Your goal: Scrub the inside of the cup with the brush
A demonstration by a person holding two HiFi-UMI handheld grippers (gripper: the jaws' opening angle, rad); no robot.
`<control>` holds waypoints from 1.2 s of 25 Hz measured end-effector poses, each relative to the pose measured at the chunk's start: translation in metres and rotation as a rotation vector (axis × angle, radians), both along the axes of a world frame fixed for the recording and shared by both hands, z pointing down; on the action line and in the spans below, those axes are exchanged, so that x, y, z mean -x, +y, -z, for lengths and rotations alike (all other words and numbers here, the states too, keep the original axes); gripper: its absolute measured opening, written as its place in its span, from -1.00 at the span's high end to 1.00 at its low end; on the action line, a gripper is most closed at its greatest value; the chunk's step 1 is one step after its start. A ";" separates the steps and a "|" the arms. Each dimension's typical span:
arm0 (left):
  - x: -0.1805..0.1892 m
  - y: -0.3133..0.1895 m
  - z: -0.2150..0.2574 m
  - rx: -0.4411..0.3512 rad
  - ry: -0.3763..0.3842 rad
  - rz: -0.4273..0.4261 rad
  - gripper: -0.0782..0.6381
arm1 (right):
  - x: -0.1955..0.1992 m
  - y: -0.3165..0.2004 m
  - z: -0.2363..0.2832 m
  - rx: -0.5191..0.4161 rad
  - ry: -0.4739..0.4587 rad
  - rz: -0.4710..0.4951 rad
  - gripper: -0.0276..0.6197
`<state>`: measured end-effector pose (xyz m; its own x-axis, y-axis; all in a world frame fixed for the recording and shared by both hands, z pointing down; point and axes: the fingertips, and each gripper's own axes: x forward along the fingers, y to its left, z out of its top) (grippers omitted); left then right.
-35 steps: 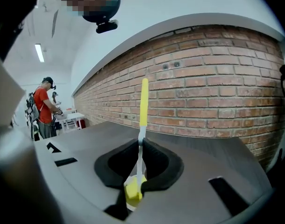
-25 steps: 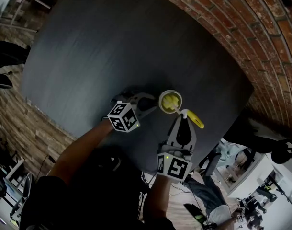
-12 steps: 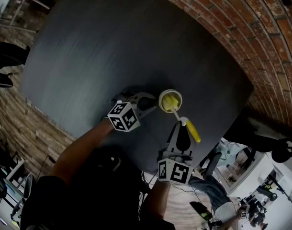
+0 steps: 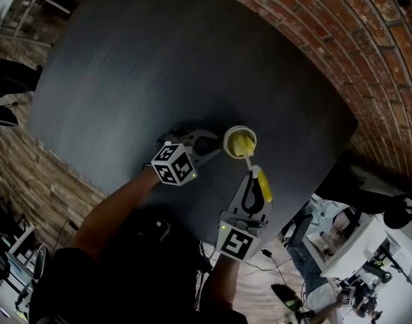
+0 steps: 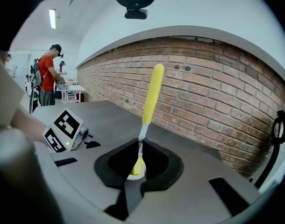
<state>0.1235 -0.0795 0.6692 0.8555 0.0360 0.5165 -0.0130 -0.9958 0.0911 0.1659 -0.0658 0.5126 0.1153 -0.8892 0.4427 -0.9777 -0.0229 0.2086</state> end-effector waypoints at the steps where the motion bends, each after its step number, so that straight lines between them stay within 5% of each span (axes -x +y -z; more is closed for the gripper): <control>1: 0.000 0.000 0.000 0.000 0.000 0.000 0.57 | 0.002 -0.001 -0.001 -0.005 -0.019 0.005 0.78; 9: 0.000 0.001 0.000 0.000 -0.001 0.001 0.57 | 0.007 -0.006 0.001 -0.063 -0.267 0.019 0.78; 20: 0.000 0.001 0.000 -0.001 0.002 0.000 0.57 | -0.009 -0.002 0.002 -0.057 -0.106 -0.022 0.78; 30: -0.001 0.000 -0.001 -0.001 -0.002 0.005 0.57 | 0.002 -0.006 -0.003 -0.076 -0.261 -0.013 0.78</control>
